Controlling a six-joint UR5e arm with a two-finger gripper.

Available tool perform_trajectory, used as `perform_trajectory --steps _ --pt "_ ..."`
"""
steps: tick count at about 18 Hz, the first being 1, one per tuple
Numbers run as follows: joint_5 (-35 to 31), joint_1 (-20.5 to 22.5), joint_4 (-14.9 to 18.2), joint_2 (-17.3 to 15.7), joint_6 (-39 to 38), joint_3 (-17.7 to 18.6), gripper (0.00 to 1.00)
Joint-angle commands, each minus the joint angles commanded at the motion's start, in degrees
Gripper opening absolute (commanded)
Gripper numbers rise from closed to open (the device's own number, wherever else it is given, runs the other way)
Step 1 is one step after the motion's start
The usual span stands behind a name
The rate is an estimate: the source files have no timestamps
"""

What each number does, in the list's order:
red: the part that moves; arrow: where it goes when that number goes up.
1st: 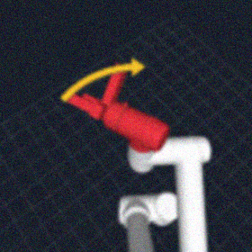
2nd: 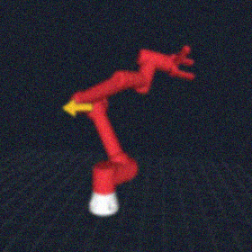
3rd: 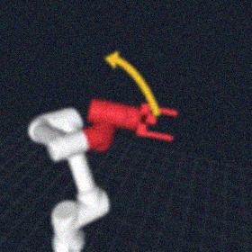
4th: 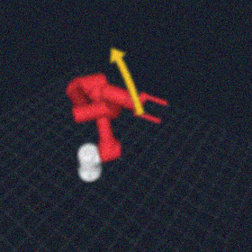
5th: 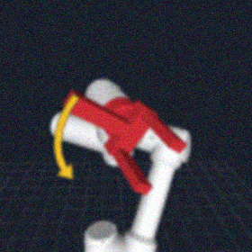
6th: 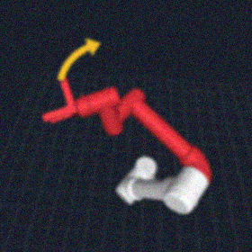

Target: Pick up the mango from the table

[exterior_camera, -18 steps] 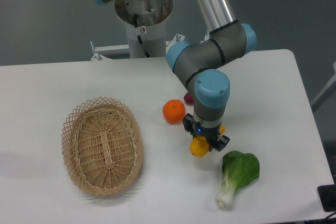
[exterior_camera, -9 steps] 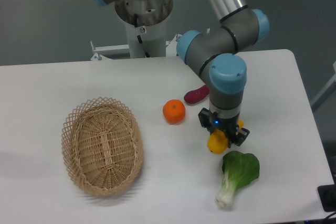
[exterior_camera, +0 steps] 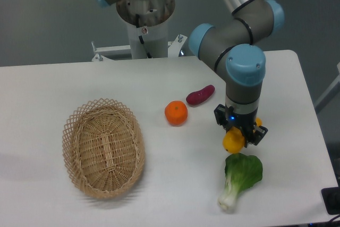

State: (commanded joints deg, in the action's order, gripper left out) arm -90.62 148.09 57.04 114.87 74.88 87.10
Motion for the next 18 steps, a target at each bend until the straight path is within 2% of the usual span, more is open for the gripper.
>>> perform_trajectory --steps 18 --pt "-0.09 0.7 0.18 0.09 0.0 -0.97 0.42"
